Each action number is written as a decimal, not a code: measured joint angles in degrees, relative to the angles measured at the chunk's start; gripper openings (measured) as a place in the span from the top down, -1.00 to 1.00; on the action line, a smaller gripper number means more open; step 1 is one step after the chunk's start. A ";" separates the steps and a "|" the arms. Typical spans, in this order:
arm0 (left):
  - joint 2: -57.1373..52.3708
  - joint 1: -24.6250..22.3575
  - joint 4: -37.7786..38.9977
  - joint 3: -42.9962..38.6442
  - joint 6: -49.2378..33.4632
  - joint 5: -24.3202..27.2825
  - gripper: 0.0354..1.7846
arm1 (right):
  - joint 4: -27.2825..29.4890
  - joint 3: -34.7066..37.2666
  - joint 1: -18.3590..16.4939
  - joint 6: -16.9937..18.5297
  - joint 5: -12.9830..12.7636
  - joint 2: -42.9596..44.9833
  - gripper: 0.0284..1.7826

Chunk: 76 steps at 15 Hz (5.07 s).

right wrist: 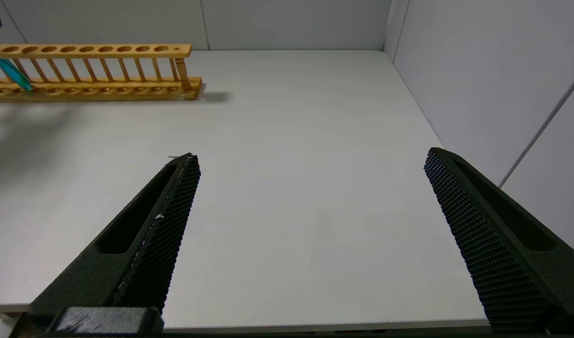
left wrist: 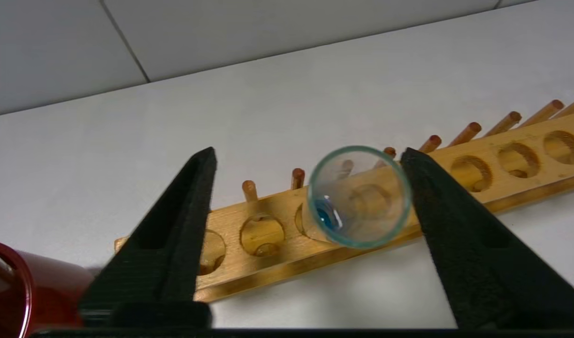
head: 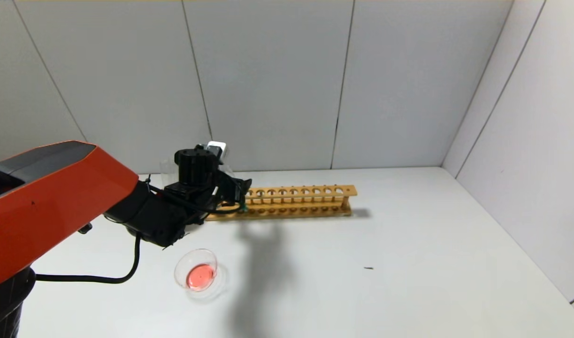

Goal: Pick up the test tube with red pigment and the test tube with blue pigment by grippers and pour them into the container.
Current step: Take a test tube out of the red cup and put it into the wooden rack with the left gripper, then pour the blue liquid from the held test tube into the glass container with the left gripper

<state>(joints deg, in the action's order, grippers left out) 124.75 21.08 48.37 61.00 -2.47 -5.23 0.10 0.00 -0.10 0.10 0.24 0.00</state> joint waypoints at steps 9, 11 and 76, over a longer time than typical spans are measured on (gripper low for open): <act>-0.38 1.49 -0.56 0.73 0.52 -0.30 0.66 | 0.00 0.00 0.00 0.00 0.00 0.00 -0.96; -1.23 1.57 -1.83 1.32 0.63 -0.33 0.66 | 0.00 0.00 0.00 0.00 -0.02 0.00 -0.96; -23.87 -5.89 -17.86 -26.09 113.23 -9.65 0.66 | 0.00 0.00 0.00 0.00 -0.02 0.00 -0.96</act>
<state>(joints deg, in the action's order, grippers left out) 100.88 15.19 30.51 34.91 110.75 -14.88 0.10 0.00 -0.10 0.10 0.22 0.00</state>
